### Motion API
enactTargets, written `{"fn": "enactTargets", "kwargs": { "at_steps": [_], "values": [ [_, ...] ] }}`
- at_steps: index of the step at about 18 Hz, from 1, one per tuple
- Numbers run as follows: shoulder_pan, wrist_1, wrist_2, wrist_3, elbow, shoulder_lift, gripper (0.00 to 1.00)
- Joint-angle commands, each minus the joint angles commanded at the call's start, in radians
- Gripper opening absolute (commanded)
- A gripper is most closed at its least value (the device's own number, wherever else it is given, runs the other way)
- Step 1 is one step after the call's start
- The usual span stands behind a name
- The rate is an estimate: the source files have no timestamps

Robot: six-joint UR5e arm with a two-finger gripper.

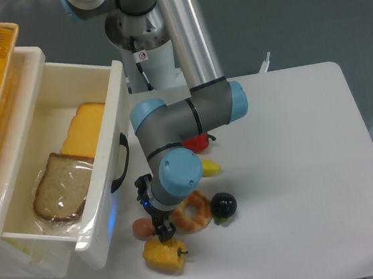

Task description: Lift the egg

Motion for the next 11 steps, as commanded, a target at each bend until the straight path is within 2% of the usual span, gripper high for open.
{"fn": "enactTargets", "kwargs": {
  "at_steps": [8, 11],
  "values": [
    [-0.023, 0.012, -0.012, -0.002, 0.015, -0.011, 1.00],
    [-0.023, 0.012, -0.011, 0.008, 0.020, -0.011, 0.93]
  ]
}}
